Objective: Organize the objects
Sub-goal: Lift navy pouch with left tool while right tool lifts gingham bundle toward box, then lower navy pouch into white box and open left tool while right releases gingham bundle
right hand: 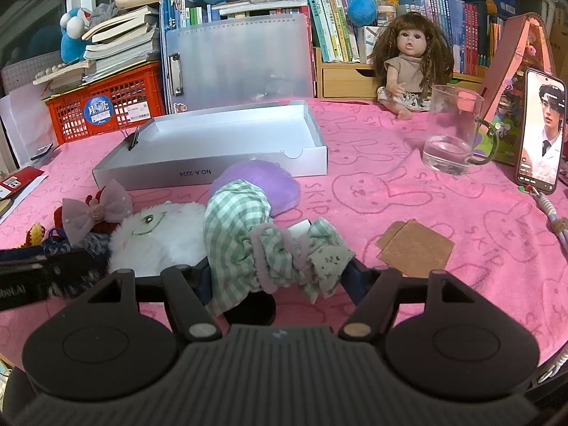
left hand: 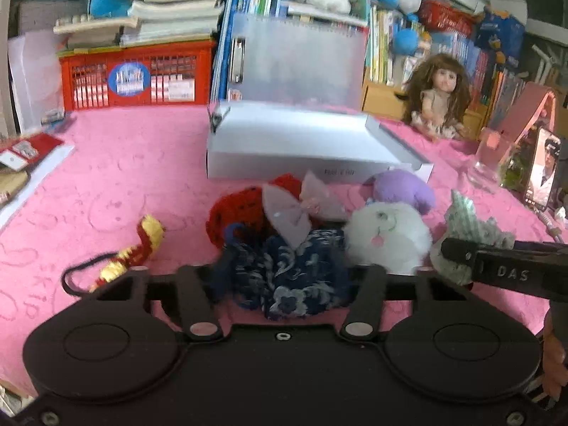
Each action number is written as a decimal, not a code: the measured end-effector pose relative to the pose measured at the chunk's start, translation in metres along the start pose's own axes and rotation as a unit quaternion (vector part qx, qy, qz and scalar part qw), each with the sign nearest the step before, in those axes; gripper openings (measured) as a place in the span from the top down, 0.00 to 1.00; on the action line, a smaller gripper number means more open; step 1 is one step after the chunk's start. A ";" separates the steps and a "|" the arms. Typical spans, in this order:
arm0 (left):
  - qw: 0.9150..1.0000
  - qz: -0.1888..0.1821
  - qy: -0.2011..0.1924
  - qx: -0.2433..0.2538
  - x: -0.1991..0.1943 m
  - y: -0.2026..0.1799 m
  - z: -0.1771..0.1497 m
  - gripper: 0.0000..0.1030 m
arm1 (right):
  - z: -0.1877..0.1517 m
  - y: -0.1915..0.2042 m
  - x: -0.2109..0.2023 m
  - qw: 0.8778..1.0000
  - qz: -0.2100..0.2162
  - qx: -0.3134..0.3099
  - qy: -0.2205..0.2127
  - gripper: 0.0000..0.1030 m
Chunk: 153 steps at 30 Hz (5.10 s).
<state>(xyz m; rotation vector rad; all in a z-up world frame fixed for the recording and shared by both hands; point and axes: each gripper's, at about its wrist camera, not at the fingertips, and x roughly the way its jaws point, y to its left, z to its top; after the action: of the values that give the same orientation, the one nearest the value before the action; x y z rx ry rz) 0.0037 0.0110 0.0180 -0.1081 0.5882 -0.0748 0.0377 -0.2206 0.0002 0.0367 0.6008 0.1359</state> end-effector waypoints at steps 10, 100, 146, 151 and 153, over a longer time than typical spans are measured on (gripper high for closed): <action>1.000 -0.012 -0.015 -0.014 -0.015 0.004 0.007 0.77 | 0.002 -0.003 -0.004 1.000 -0.006 0.006 -0.013 0.32; 0.995 -0.072 -0.032 -0.062 0.033 0.027 0.129 0.77 | 0.100 -0.042 0.019 0.992 0.086 0.083 -0.026 0.36; 0.998 -0.007 0.048 -0.044 0.236 0.015 0.184 0.76 | 0.163 -0.013 0.207 0.989 0.099 0.100 0.051 0.34; 0.998 -0.007 0.052 -0.044 0.240 0.014 0.179 0.76 | 0.160 -0.010 0.210 0.990 0.098 0.091 0.055 0.33; 0.998 -0.008 0.052 -0.042 0.240 0.014 0.179 0.76 | 0.158 -0.010 0.211 0.990 0.097 0.089 0.056 0.33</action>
<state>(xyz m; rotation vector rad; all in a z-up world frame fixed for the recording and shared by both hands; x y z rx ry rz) 0.3029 0.0150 0.0325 -0.1918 0.6947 -0.0714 0.3010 -0.2005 0.0114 0.2616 0.7197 0.2737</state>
